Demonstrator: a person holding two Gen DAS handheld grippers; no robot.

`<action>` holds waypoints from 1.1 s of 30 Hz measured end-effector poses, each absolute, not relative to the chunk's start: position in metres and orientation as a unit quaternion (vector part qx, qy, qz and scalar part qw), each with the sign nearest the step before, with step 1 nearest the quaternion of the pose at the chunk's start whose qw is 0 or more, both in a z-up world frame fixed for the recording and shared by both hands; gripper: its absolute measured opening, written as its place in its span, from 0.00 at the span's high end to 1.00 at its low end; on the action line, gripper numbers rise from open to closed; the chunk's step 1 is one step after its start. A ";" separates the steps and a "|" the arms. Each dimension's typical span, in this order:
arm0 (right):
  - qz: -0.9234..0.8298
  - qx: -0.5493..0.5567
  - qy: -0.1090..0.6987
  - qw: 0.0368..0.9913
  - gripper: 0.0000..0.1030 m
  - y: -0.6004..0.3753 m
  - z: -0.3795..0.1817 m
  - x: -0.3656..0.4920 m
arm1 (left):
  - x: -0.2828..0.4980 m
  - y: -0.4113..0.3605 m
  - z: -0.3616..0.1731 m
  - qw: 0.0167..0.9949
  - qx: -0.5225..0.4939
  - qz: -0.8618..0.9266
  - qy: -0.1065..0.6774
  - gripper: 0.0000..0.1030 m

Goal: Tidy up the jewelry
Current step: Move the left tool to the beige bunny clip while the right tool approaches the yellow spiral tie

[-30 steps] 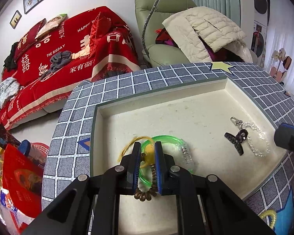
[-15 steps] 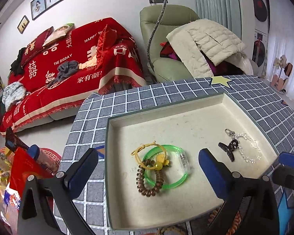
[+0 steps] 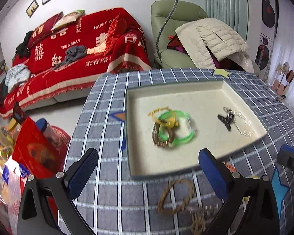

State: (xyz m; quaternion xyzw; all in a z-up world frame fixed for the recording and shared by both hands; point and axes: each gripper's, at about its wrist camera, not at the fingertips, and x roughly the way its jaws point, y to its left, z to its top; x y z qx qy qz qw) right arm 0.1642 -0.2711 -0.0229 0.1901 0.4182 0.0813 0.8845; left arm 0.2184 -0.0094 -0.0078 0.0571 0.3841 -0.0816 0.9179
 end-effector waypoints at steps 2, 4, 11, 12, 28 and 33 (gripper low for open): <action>0.083 0.186 0.421 0.884 0.18 -0.270 -0.022 0.158 | 0.211 -0.006 -0.011 0.916 0.054 -0.079 0.389 0.00; 0.087 0.179 0.430 0.881 0.18 -0.269 -0.023 0.153 | 0.203 -0.003 -0.015 0.914 0.049 -0.076 0.395 0.00; 0.079 0.162 0.468 0.865 0.18 -0.261 -0.040 0.136 | 0.179 0.002 -0.036 0.900 0.040 -0.077 0.427 0.00; 0.078 0.162 0.472 0.863 0.18 -0.260 -0.043 0.133 | 0.176 0.002 -0.038 0.898 0.039 -0.079 0.431 0.00; 0.040 0.129 0.503 0.854 0.18 -0.256 -0.063 0.124 | 0.142 -0.023 -0.062 0.881 0.050 -0.108 0.457 0.00; 0.031 0.114 0.506 0.854 0.18 -0.251 -0.067 0.127 | 0.140 -0.028 -0.063 0.883 0.057 -0.101 0.456 0.00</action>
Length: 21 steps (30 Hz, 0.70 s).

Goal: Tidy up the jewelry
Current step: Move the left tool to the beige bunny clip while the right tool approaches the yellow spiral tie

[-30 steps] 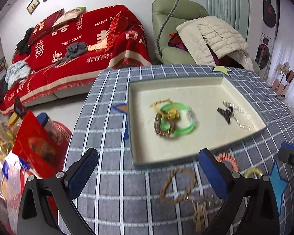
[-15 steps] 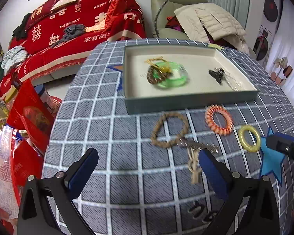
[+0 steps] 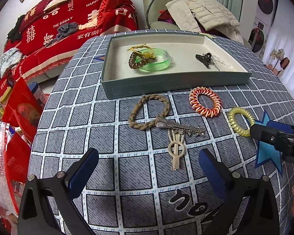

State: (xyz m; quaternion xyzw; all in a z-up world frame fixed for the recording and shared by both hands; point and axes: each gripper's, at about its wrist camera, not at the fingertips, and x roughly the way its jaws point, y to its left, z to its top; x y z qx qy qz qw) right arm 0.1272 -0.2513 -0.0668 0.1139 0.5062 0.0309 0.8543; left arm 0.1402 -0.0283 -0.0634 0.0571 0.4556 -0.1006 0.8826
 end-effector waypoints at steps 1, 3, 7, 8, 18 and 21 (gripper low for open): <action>0.029 0.110 0.505 0.855 0.18 -0.251 -0.067 0.128 | 0.141 -0.029 -0.063 0.882 0.058 -0.101 0.456 0.00; 0.027 0.104 0.506 0.856 0.18 -0.249 -0.067 0.130 | 0.141 -0.032 -0.064 0.882 0.060 -0.103 0.457 0.00; 0.021 0.083 0.507 0.857 0.19 -0.244 -0.067 0.135 | 0.141 -0.037 -0.066 0.881 0.065 -0.102 0.458 0.00; 0.020 0.076 0.508 0.858 0.20 -0.242 -0.067 0.136 | 0.141 -0.038 -0.067 0.880 0.066 -0.102 0.459 0.00; 0.034 0.045 0.502 0.863 0.33 -0.231 -0.067 0.138 | 0.137 -0.045 -0.068 0.875 0.073 -0.127 0.461 0.16; 0.040 0.050 0.502 0.862 0.38 -0.232 -0.067 0.139 | 0.136 -0.049 -0.067 0.873 0.072 -0.143 0.461 0.28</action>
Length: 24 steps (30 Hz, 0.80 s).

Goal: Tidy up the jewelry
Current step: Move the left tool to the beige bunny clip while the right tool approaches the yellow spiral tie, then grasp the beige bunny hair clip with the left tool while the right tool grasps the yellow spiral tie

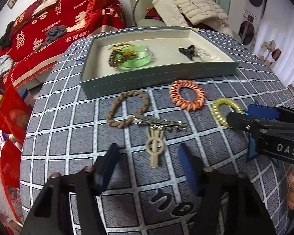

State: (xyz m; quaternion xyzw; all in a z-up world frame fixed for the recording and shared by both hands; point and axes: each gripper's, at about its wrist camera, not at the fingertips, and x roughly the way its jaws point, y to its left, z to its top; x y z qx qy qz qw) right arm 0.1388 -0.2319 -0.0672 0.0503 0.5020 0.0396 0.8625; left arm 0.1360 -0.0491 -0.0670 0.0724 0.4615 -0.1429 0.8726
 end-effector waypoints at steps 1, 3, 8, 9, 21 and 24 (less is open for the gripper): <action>0.043 0.053 0.502 0.862 0.43 -0.232 -0.067 0.139 | 0.135 -0.050 -0.067 0.872 0.072 -0.147 0.462 0.30; 0.047 0.062 0.501 0.862 0.49 -0.233 -0.067 0.139 | 0.134 -0.052 -0.066 0.872 0.075 -0.152 0.460 0.35; 0.054 0.071 0.502 0.860 0.57 -0.233 -0.066 0.140 | 0.132 -0.054 -0.065 0.871 0.077 -0.158 0.459 0.45; 0.055 0.078 0.504 0.858 0.58 -0.234 -0.066 0.140 | 0.132 -0.054 -0.065 0.871 0.077 -0.158 0.458 0.45; 0.032 -0.026 0.503 0.863 0.61 -0.215 -0.069 0.145 | 0.131 -0.054 -0.065 0.872 0.077 -0.159 0.457 0.46; 0.041 -0.020 0.505 0.862 0.77 -0.212 -0.068 0.144 | 0.130 -0.055 -0.064 0.869 0.076 -0.167 0.459 0.61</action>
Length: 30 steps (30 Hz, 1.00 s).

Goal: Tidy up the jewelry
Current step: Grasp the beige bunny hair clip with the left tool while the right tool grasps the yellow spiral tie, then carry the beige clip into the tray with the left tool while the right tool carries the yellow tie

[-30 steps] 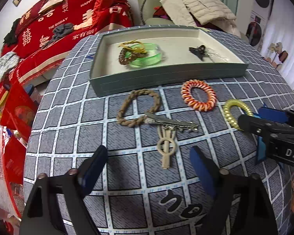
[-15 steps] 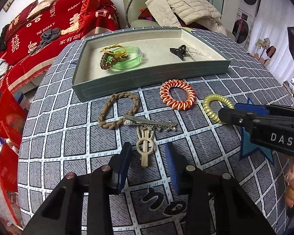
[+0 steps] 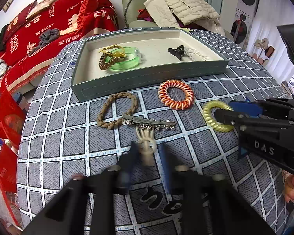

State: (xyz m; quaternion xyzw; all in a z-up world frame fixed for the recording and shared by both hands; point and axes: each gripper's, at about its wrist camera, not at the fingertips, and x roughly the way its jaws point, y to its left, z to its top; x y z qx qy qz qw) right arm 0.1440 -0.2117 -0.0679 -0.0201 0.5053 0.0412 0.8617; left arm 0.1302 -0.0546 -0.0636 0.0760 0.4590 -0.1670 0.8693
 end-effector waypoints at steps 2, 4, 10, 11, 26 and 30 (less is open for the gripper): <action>0.042 -0.010 0.506 0.861 0.90 -0.214 -0.067 0.143 | 0.130 -0.053 -0.063 0.868 0.076 -0.170 0.460 0.61; 0.044 0.011 0.508 0.860 0.90 -0.218 -0.066 0.142 | 0.129 -0.050 -0.062 0.867 0.064 -0.176 0.463 0.61; 0.051 0.046 0.497 0.865 0.90 -0.229 -0.056 0.130 | 0.123 -0.034 -0.051 0.866 0.027 -0.196 0.459 0.61; 0.051 0.046 0.495 0.866 0.90 -0.229 -0.054 0.129 | 0.123 -0.032 -0.049 0.867 0.025 -0.197 0.458 0.61; 0.073 0.076 0.455 0.884 0.90 -0.236 -0.017 0.122 | 0.125 -0.026 -0.010 0.886 0.024 -0.195 0.420 0.61; 0.074 0.081 0.448 0.887 0.90 -0.239 -0.010 0.123 | 0.131 -0.028 -0.005 0.889 0.023 -0.196 0.412 0.61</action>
